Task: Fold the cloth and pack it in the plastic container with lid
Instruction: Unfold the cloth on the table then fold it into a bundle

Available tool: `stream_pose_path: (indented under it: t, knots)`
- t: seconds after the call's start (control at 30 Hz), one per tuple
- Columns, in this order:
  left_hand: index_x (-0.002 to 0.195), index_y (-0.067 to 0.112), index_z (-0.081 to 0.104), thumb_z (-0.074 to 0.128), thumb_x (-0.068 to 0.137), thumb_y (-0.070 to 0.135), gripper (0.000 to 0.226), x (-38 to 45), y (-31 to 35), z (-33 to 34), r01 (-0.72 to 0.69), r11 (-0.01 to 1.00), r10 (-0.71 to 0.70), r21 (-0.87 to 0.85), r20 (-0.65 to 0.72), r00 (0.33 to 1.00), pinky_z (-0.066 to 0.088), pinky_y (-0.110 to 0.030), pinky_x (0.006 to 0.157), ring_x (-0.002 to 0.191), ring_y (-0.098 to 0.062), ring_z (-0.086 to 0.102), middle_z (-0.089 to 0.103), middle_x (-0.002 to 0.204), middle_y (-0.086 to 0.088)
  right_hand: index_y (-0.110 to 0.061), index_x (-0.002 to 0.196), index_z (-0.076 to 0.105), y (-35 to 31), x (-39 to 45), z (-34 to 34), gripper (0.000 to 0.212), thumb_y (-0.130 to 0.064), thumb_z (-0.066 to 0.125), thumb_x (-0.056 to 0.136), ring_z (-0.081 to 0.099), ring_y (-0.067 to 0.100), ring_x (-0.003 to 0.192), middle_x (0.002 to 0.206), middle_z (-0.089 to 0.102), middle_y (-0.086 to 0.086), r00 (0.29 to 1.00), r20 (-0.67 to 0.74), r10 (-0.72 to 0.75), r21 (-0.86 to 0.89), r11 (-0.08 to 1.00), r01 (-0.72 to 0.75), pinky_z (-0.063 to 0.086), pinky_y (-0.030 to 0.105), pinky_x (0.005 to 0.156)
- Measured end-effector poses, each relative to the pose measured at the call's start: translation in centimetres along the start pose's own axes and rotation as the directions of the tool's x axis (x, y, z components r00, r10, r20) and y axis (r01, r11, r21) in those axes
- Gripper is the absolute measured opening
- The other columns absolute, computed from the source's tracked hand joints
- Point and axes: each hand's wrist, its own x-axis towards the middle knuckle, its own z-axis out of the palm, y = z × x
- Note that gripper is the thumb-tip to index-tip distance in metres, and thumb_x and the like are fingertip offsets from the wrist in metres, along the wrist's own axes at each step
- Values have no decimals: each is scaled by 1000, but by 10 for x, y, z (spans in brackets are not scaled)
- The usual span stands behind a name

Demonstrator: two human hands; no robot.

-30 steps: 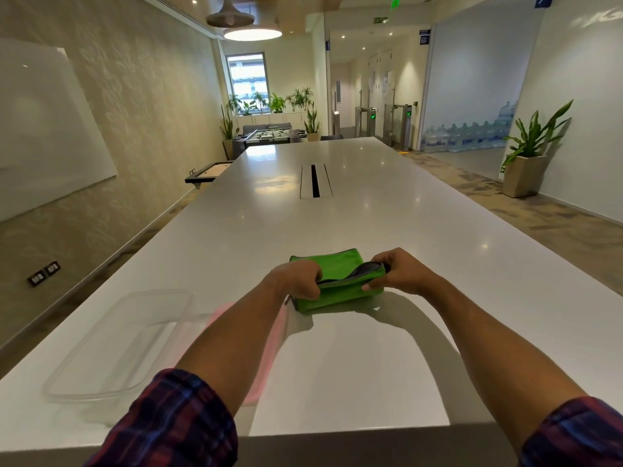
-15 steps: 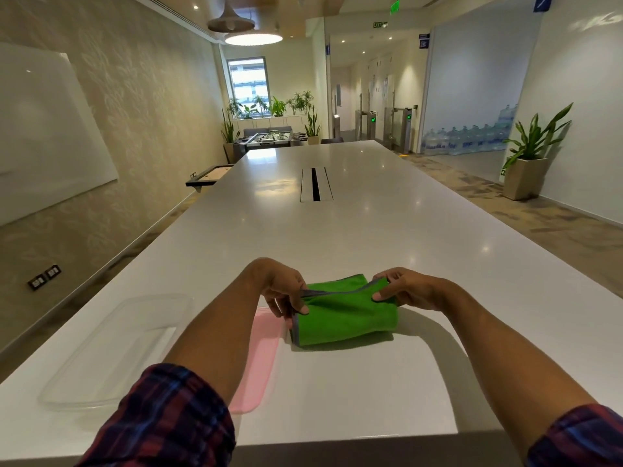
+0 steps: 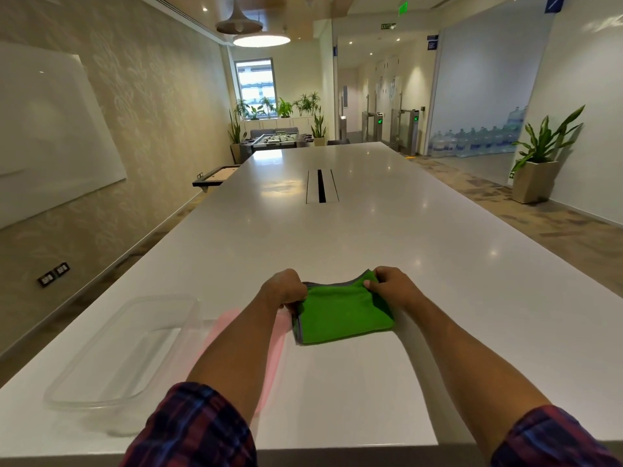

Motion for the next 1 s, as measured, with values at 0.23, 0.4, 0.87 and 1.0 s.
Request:
stream_pose_path:
  t: [0.23, 0.4, 0.87, 1.0]
  knots:
    - [86, 8, 60, 55, 79, 9, 8, 4, 1, 13, 47, 999, -46, 1, -206, 977, 47, -30, 65, 81, -29, 60, 65, 97, -16, -15, 95, 54, -4, 11, 24, 25, -40, 53, 102, 56, 26, 80, 92, 65, 6, 984, -175, -8, -426, 902, -69, 42, 34, 67]
    - [111, 6, 64, 59, 83, 11, 29, 11, -2, 25, 78, 995, -57, 66, -273, 960, 51, -32, 74, 103, -32, 67, 66, 115, -15, -10, 104, 55, 8, 14, 38, 23, -33, 48, 104, 63, 33, 89, 103, 68, 12, 961, -274, -24, -402, 911, -92, 44, 37, 69]
    - [118, 20, 51, 58, 77, 25, 42, -4, 33, 59, -276, 702, 587, 656, -314, 746, 43, -44, 82, 91, -30, 62, 60, 108, -7, -22, 106, 79, 8, 3, 38, 19, -29, 66, 93, 70, 19, 94, 109, 77, -1, 697, 1, -717, -550, 582, 599, 54, 36, 79]
    - [116, 18, 54, 47, 83, 21, 34, -6, 37, 80, -323, 764, 535, 559, -270, 801, 41, -43, 86, 96, -30, 64, 65, 108, -5, -24, 91, 80, 8, 0, 37, 22, -31, 60, 94, 70, 16, 80, 93, 78, -8, 801, 205, -563, -457, 668, 587, 55, 34, 67]
